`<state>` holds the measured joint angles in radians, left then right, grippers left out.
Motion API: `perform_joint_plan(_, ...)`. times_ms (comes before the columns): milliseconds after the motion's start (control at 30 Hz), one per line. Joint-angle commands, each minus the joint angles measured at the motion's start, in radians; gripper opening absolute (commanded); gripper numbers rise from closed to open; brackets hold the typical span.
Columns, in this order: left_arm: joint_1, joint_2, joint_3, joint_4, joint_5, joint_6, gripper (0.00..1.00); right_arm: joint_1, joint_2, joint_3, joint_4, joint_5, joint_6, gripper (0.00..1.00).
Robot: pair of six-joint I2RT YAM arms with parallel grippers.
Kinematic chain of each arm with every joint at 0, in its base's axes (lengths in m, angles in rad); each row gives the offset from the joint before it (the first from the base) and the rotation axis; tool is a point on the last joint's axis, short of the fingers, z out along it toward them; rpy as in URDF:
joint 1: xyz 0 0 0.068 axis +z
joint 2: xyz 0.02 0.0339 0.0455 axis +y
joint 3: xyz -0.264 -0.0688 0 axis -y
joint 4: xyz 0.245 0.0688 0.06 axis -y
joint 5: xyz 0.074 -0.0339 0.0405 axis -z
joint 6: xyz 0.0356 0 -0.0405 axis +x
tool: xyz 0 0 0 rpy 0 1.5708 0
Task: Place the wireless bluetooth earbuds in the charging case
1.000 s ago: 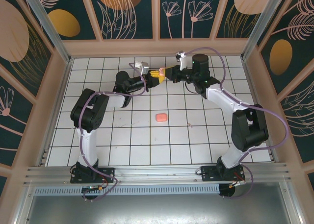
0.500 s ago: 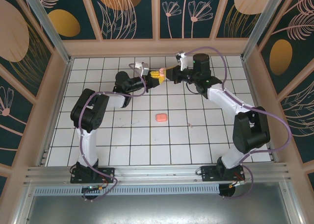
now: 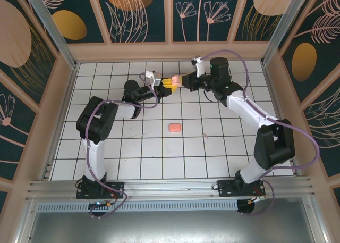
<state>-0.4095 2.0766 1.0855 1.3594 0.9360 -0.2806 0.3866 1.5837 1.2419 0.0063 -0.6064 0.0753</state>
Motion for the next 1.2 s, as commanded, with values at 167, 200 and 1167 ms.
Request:
perform_joint_plan(167,0.005,-0.045,-0.009,0.093,0.023,0.043,0.14,0.021,-0.009,0.037,-0.05,0.002,-0.04,0.16)
perform_joint_plan(200,0.006,-0.044,-0.008,0.095,0.022,0.044,0.14,0.024,-0.007,0.038,-0.05,-0.005,-0.04,0.15)
perform_joint_plan(1167,0.006,-0.043,0.008,0.162,0.047,-0.037,0.15,0.014,0.011,0.066,-0.128,0.004,-0.051,0.22)
